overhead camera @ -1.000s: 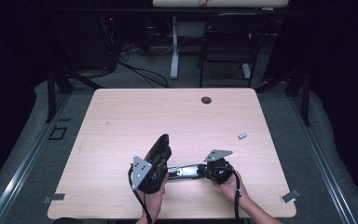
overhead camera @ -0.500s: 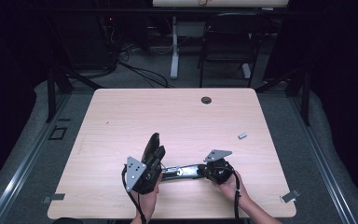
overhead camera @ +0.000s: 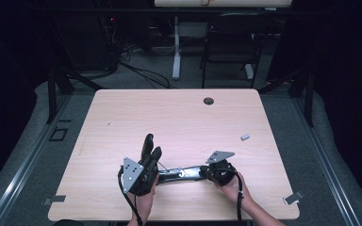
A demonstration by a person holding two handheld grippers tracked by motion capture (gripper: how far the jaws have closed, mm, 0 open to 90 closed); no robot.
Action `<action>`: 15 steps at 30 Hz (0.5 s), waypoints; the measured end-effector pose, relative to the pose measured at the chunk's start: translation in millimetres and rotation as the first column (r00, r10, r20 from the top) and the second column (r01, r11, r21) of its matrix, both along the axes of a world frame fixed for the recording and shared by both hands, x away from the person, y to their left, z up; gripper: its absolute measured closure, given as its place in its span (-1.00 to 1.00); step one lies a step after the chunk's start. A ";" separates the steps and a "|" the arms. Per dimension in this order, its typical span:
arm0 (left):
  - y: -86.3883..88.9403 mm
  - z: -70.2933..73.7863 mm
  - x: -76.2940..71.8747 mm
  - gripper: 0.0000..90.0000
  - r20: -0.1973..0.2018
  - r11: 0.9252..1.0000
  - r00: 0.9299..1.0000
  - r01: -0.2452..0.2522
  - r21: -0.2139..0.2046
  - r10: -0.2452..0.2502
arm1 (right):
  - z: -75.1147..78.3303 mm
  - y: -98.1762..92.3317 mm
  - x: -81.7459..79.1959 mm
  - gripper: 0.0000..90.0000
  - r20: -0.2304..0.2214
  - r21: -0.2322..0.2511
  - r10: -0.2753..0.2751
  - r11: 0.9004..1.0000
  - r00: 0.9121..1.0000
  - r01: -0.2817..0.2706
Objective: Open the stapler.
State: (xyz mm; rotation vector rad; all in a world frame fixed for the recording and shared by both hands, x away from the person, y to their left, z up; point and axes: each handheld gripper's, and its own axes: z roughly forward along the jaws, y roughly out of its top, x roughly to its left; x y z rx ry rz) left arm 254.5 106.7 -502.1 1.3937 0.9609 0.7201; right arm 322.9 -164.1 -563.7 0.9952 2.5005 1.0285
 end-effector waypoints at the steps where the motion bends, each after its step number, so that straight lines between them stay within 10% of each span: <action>1: 0.8 0.0 -0.1 1.00 0.003 1.000 1.000 -0.002 -0.003 0.002 | 0.0 0.1 -0.1 1.00 0.000 0.000 0.000 1.000 1.000 0.000; 15: 14.9 0.8 -3.1 1.00 0.015 0.999 0.999 -0.040 0.006 0.040 | -0.1 0.1 -0.3 1.00 0.006 -0.001 0.003 1.000 1.000 -0.003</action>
